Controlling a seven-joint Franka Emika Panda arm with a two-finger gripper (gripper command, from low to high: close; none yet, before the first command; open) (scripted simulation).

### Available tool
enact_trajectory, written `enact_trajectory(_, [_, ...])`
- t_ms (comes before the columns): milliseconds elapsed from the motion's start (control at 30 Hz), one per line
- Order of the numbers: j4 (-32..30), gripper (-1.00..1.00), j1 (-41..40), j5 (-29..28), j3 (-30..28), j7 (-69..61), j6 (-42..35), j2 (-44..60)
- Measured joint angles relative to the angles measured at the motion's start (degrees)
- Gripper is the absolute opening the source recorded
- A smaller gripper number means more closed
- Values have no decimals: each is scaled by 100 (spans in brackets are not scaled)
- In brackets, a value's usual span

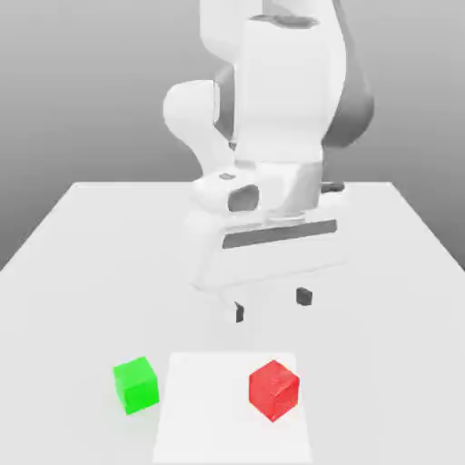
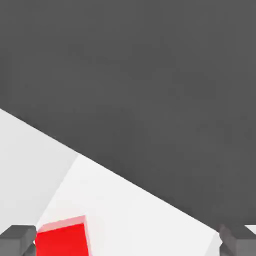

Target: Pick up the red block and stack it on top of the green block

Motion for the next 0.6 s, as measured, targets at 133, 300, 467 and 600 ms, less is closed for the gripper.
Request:
enact_trajectory(133, [-241, 0, 29, 267, 99, -586, 523, 812])
enact_trajectory(300, [-129, -100, 43, 231, 74, -600, 1363, 1817])
enact_trajectory(467, [-128, -100, 40, 221, 75, -590, 1354, 1816])
enact_trajectory(600, [-168, -100, 19, 243, 102, -603, 1123, 1543])
